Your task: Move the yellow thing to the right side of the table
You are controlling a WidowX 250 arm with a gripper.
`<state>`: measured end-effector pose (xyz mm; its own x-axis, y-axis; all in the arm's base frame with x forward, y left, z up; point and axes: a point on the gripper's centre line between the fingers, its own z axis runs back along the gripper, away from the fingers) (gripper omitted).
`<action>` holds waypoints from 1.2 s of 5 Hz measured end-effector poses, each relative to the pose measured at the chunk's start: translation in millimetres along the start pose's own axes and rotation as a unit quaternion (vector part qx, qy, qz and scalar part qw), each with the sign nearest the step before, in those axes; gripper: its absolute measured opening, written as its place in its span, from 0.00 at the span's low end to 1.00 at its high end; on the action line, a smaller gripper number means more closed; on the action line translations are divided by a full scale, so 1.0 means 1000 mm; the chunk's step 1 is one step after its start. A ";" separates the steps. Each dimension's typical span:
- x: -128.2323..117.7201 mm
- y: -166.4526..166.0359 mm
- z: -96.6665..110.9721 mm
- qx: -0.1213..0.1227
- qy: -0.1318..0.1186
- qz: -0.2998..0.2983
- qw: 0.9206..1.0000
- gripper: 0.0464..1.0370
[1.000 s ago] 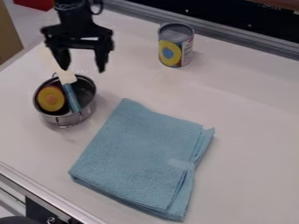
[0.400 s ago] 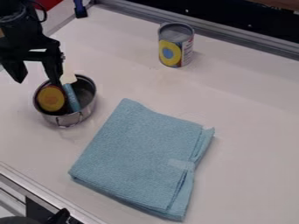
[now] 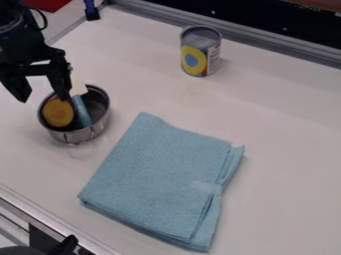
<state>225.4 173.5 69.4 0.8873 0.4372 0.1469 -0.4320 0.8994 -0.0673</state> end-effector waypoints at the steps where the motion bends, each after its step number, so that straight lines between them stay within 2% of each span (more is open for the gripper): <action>1: 0.000 -0.006 -0.006 0.013 -0.004 0.007 1.000 0.96; 3: 0.001 -0.013 -0.012 0.017 -0.018 0.028 0.999 0.96; 4: 0.000 -0.013 -0.012 0.017 -0.016 0.045 0.999 0.96; 6: 0.002 -0.012 -0.014 0.031 -0.012 0.049 0.998 0.96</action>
<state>234.3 163.4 56.3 0.8360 0.5230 0.1658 -0.5271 0.8495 -0.0219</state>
